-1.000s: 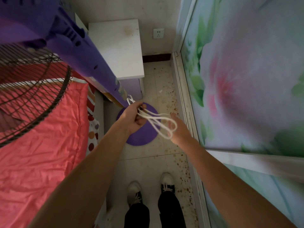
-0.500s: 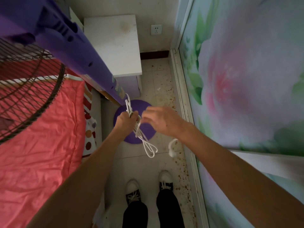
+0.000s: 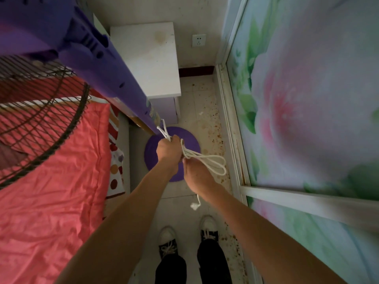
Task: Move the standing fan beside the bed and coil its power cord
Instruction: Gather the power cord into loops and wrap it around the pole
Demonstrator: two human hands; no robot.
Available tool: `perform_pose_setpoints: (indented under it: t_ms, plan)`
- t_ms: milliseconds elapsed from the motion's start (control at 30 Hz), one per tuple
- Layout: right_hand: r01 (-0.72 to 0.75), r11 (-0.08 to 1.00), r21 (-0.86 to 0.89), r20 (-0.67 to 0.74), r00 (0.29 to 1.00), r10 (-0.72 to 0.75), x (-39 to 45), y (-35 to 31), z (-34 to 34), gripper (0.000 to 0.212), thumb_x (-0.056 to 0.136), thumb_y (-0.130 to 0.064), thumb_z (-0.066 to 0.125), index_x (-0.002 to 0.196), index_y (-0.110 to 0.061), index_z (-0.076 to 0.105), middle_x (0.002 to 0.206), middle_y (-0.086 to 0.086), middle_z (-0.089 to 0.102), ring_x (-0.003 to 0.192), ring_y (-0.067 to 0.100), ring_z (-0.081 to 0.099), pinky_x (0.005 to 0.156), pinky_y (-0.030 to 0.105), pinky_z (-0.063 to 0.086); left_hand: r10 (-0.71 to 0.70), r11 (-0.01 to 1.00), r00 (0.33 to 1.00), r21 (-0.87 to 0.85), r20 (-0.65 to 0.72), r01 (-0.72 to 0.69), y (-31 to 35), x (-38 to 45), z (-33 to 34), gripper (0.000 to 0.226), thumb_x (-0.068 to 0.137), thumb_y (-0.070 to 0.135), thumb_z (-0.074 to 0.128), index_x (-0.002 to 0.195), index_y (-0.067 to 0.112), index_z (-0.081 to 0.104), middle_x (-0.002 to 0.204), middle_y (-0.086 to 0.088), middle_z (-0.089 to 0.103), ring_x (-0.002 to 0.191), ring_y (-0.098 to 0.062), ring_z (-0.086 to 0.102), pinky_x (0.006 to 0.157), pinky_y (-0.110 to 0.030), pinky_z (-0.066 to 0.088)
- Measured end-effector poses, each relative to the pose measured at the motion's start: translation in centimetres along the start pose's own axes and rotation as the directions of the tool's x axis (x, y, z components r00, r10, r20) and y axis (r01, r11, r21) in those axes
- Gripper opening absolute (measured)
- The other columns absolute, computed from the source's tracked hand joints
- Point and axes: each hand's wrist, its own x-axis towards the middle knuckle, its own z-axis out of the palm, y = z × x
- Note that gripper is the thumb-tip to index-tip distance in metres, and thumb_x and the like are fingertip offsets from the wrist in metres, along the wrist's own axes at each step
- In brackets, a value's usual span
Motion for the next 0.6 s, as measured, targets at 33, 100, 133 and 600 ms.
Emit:
perform_pose_setpoints:
  t_ms: [33, 100, 133, 600]
  plan:
    - [0.042, 0.989, -0.142, 0.034, 0.999, -0.038, -0.4, 0.1, -0.3, 0.024, 0.092, -0.013, 0.052, 0.101, -0.007, 0.073, 0.082, 0.007, 0.071, 0.068, 0.021, 0.068, 0.051, 0.026, 0.04, 0.025, 1.0, 0.998, 0.018, -0.049, -0.024, -0.2, 0.1, 0.2, 0.027, 0.092, 0.026, 0.052, 0.096, 0.002, 0.066, 0.083, -0.012, 0.07, 0.073, -0.025, 0.071, 0.062, -0.038, 0.06]
    - [0.134, 0.965, -0.226, 0.105, 0.988, -0.112, -1.2, 0.1, -0.4, 0.031, 0.1, -0.022, 0.041, 0.113, -0.007, 0.065, 0.089, 0.008, 0.07, 0.072, 0.024, 0.068, 0.055, 0.03, 0.042, 0.104, 0.992, 0.989, 0.077, -0.108, -0.096, -0.2, 0.0, 0.6, 0.031, 0.096, 0.028, 0.05, 0.096, 0.002, 0.066, 0.082, -0.011, 0.07, 0.068, -0.022, 0.07, 0.055, -0.03, 0.058]
    - [0.204, 0.961, -0.186, 0.116, 0.976, -0.185, -1.3, 0.2, -0.5, 0.031, 0.102, -0.023, 0.037, 0.113, -0.006, 0.06, 0.091, 0.013, 0.068, 0.075, 0.029, 0.067, 0.058, 0.033, 0.046, 0.159, 0.98, 0.98, 0.138, -0.12, -0.142, -0.1, -0.2, 0.7, 0.033, 0.097, 0.028, 0.048, 0.095, 0.001, 0.066, 0.081, -0.011, 0.069, 0.064, -0.02, 0.068, 0.05, -0.023, 0.055]
    - [0.058, 0.998, 0.025, 0.07, 0.996, -0.06, 3.5, 2.3, -1.4, 0.032, 0.102, -0.028, 0.049, 0.12, -0.002, 0.06, 0.118, 0.017, 0.066, 0.105, 0.031, 0.062, 0.084, 0.033, 0.048, 0.067, 0.983, 0.947, -0.185, 0.314, -0.008, 1.5, -0.3, -1.9, 0.036, 0.099, 0.021, 0.049, 0.065, 0.01, 0.056, 0.046, -0.002, 0.052, 0.033, -0.011, 0.041, 0.03, -0.016, 0.027]
